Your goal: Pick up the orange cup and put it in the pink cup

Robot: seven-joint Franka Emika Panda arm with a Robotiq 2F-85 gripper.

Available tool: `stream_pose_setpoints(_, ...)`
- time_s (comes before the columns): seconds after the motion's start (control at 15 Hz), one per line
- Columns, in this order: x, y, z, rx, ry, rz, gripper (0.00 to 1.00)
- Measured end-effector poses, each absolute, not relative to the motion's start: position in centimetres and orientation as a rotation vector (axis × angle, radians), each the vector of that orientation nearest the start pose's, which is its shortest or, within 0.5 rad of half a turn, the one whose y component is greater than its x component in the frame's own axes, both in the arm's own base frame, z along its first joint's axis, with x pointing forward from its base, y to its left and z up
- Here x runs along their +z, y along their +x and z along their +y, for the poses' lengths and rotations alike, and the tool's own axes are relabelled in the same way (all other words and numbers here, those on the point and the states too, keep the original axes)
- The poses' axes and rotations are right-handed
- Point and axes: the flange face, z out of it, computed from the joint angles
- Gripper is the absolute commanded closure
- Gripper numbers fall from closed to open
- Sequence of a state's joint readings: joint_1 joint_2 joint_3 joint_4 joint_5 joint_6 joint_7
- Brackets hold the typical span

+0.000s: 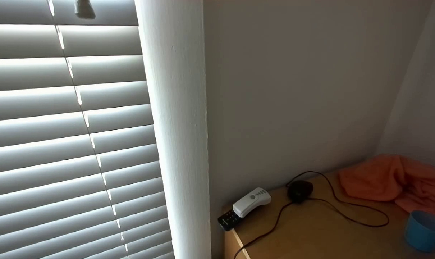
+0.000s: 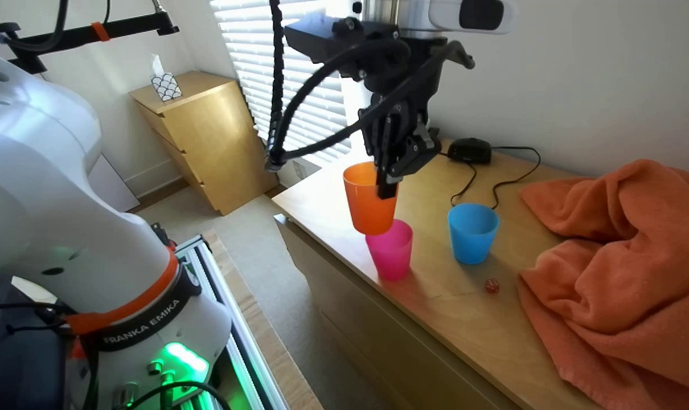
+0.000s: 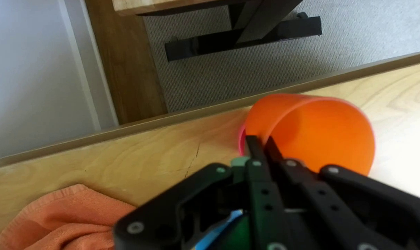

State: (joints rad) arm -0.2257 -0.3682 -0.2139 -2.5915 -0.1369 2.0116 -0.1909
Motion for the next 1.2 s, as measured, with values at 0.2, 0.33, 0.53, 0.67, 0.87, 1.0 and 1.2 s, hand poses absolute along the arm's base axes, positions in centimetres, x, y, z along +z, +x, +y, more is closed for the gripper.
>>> stream_pose_setpoints(0.2, 34.8, 35.6, -17.1, 0.292, -3.108, 0.204, 0.99)
stream_pose_setpoints(0.33, 33.8, 36.3, -17.1, 0.266, -3.116, 0.171, 0.99)
stream_pose_setpoints(0.53, 32.4, 37.0, -16.7, 0.274, -3.113, 0.113, 0.99)
stream_pose_setpoints(0.67, 31.8, 37.1, -16.3, 0.294, -3.105, 0.086, 0.99)
stream_pose_setpoints(0.87, 31.3, 37.2, -16.2, 0.315, -3.101, 0.062, 0.99)
stream_pose_setpoints(1.0, 30.9, 37.3, -16.1, 0.315, -3.102, 0.053, 0.99)
stream_pose_setpoints(1.2, 30.1, 37.7, -16.1, 0.313, -3.106, 0.038, 0.99)
